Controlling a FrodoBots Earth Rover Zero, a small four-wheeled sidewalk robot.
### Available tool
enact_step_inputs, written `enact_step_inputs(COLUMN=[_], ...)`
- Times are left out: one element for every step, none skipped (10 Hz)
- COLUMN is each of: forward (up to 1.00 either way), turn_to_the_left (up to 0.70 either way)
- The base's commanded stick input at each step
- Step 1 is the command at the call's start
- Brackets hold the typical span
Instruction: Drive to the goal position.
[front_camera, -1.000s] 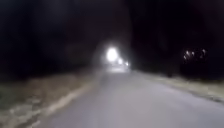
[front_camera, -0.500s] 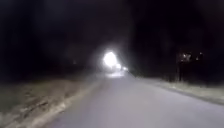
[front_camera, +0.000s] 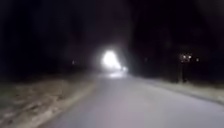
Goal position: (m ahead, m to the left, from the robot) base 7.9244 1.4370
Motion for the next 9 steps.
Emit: enact_step_inputs(forward=[1.0, 1.0, 1.0, 1.0, 1.0, 1.0, 1.0, 1.0, 1.0], turn_to_the_left=[0.04, 0.03, 0.03, 0.03, 0.03, 0.03, 0.03, 0.03, 0.03])
